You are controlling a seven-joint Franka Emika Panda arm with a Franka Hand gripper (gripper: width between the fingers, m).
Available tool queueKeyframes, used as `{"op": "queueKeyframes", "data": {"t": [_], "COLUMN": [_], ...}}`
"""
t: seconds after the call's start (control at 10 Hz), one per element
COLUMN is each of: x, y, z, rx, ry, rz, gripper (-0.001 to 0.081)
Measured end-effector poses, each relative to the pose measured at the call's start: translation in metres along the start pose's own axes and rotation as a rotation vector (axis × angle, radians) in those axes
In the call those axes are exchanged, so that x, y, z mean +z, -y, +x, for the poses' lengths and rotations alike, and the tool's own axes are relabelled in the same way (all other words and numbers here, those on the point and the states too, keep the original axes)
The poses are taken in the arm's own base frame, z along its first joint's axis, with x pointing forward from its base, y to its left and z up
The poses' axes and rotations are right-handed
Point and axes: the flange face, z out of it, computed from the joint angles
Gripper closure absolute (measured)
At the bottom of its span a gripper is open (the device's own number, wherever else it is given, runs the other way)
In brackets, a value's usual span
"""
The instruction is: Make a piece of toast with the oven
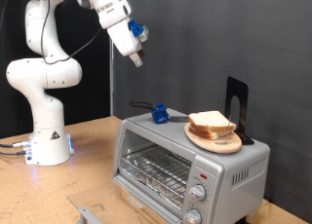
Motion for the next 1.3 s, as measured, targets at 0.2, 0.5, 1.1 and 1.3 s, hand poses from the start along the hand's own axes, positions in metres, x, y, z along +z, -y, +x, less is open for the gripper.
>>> {"op": "queueKeyframes", "data": {"t": [0.2, 0.5, 1.1, 1.3], "x": [0.035, 0.071, 0.104, 0.116], "y": [-0.003, 0.003, 0.016, 0.012], "z": [-0.003, -0.007, -0.019, -0.022], "rx": [-0.022, -0.088, -0.118, -0.105], "ry": [-0.01, -0.012, -0.007, 0.0], "rz": [-0.057, -0.11, -0.13, -0.133], "gripper": [-0.0003, -0.0003, -0.0003, -0.0003]}}
